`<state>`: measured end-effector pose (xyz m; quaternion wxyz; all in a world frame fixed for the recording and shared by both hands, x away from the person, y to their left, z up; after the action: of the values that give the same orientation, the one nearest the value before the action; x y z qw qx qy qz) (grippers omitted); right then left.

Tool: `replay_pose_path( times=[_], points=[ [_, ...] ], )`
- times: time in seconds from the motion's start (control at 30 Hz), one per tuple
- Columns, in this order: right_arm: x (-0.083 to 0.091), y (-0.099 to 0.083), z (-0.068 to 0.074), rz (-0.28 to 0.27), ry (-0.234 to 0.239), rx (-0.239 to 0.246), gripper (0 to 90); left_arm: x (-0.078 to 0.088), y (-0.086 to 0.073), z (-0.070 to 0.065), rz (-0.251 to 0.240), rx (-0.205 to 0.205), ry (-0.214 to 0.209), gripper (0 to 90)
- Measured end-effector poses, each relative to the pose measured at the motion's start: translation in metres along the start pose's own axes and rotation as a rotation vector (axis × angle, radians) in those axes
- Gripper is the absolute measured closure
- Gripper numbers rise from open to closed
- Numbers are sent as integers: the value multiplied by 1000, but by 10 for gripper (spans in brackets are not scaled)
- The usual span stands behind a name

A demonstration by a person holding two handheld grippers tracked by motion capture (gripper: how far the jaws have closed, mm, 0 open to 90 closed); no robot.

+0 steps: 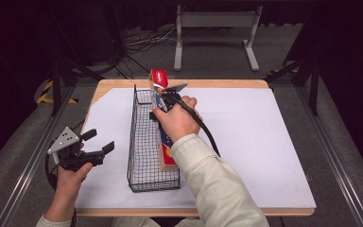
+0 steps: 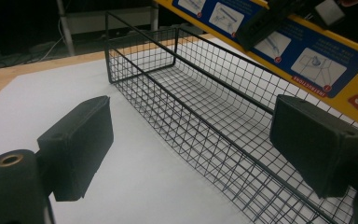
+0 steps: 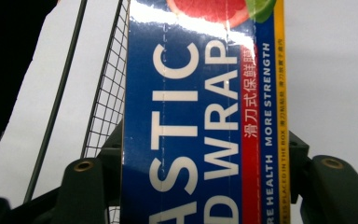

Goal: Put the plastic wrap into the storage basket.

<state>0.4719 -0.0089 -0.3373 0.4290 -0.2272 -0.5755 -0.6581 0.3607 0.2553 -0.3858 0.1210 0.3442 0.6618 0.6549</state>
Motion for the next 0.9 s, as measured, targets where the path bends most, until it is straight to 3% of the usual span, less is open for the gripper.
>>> replay_pose_path(
  times=[0.3,0.9],
  points=[
    [-16,-6,9,27,24,-31,404,0,0,0,-1,-2,5,141],
    [-42,-23,8,102,-47,-56,402,-2,-1,0,4,6,-5,141]
  ],
)
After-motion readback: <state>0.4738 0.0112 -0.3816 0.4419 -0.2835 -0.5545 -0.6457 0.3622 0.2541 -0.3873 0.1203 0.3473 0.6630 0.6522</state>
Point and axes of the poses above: each handheld gripper's, and its own axes: x roughly backward along the jaws, y roughly out of its top, z roughly to its left, the point moved 2 cm from there along -x, roughly forward along the jaws, and after that the axes turned 3 degrees about -z, right-handed, at the moved point
